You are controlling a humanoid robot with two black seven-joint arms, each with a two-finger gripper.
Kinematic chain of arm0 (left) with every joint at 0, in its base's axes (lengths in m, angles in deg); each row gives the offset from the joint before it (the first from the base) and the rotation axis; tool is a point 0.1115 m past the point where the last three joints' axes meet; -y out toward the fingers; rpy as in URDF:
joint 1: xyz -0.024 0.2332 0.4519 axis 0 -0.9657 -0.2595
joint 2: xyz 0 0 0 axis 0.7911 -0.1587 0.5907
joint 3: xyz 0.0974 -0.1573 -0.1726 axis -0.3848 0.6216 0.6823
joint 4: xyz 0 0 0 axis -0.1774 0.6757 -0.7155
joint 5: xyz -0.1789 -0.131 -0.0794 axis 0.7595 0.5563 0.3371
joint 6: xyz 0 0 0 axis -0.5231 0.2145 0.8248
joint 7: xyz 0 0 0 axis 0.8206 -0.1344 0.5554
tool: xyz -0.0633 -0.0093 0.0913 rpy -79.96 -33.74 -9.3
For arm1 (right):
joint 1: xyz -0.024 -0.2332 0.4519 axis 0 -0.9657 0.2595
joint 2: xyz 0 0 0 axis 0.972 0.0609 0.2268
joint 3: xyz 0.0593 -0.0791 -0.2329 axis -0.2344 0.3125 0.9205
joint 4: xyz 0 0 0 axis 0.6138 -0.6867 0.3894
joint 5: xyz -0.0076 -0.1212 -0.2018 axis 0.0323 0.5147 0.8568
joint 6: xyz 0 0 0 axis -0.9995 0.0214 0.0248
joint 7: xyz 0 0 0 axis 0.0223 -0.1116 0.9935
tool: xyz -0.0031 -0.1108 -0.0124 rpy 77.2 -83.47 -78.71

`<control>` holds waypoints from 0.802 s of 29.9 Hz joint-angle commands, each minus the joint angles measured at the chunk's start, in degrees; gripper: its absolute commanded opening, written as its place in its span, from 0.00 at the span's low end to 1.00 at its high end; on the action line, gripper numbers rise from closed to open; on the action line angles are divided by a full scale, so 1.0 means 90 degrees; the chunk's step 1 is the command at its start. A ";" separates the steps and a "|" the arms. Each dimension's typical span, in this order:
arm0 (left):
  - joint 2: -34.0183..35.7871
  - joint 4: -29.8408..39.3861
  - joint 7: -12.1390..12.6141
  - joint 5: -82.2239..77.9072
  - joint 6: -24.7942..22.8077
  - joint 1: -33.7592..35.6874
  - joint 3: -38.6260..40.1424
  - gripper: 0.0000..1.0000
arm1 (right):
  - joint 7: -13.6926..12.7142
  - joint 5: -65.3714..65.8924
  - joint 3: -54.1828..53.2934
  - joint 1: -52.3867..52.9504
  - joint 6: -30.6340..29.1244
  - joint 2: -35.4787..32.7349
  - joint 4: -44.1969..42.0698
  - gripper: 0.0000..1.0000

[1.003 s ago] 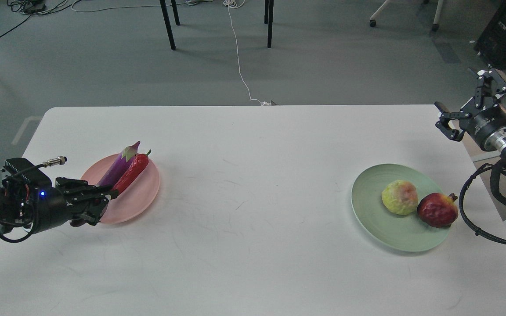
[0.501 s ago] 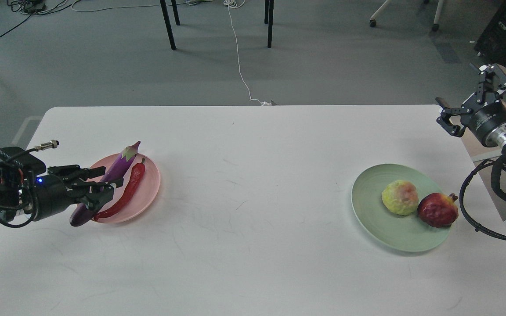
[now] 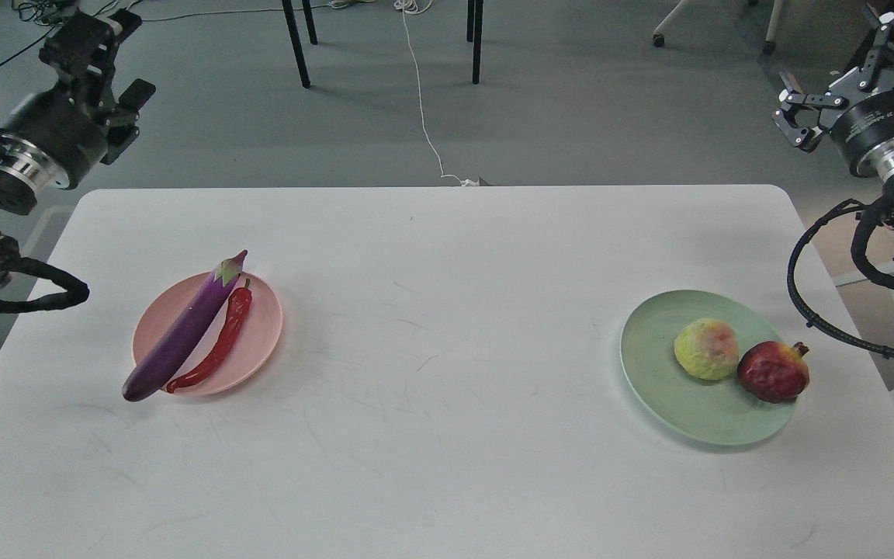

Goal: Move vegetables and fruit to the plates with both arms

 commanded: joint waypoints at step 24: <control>-0.2365 -0.3170 0.0008 0.2701 -0.2242 0.0080 0.0681 0.98 | -0.0646 -0.0463 -0.1185 -0.0749 0.0000 0.1178 -0.0333 0.99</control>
